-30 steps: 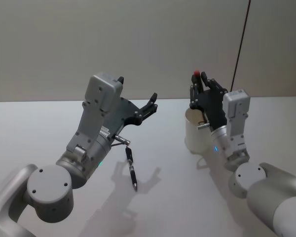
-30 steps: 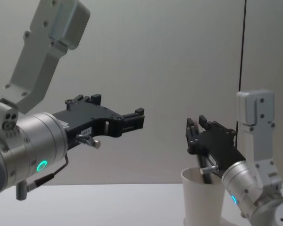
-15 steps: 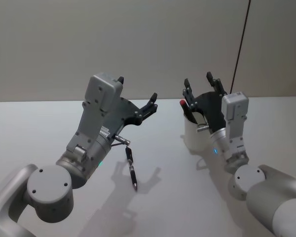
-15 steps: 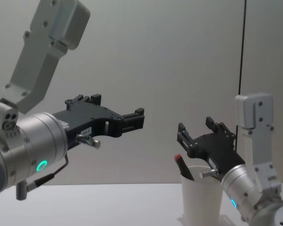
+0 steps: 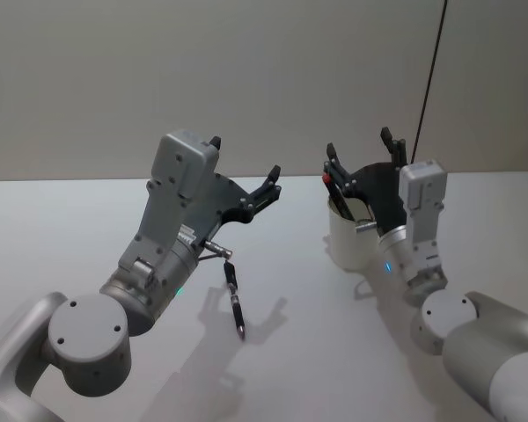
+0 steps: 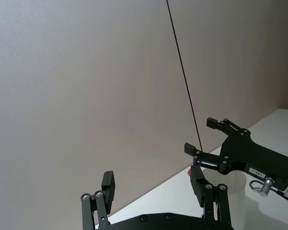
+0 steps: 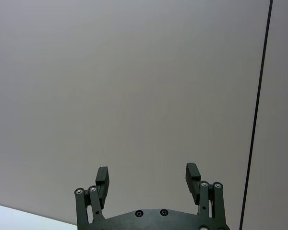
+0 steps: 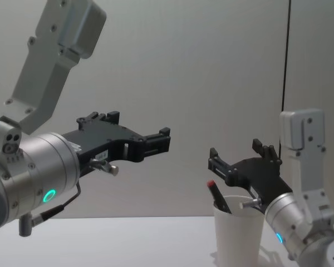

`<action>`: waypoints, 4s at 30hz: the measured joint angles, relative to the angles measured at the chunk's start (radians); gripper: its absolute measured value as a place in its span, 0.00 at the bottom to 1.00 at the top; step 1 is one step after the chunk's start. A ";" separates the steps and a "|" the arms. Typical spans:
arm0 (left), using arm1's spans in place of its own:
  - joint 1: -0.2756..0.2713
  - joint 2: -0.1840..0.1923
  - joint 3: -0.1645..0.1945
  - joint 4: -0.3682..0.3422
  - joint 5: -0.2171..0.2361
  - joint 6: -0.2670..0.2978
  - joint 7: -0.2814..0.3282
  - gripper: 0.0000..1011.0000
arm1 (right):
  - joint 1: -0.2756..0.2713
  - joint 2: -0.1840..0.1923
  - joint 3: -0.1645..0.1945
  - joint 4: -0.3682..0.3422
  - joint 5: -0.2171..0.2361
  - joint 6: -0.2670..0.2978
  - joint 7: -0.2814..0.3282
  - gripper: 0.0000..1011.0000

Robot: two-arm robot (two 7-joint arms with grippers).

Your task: Place the pen into the pen holder.

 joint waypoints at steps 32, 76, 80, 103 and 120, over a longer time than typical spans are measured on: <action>0.000 0.000 0.000 0.000 0.000 0.000 0.000 0.99 | -0.422 0.128 0.098 -0.927 0.050 0.692 0.155 0.99; 0.000 0.000 0.000 0.000 0.000 0.000 0.000 0.99 | -0.711 0.279 0.221 -1.425 0.026 1.157 0.186 0.99; 0.000 0.000 0.000 0.000 0.000 0.000 0.000 0.99 | -0.728 0.288 0.228 -1.447 0.028 1.181 0.194 0.99; 0.000 0.000 0.000 0.000 0.000 0.000 0.000 0.99 | -0.803 0.338 0.266 -1.510 0.037 1.225 0.253 0.99; 0.004 0.000 -0.003 -0.004 -0.002 0.002 0.001 0.99 | -0.820 0.349 0.274 -1.520 0.044 1.221 0.272 0.99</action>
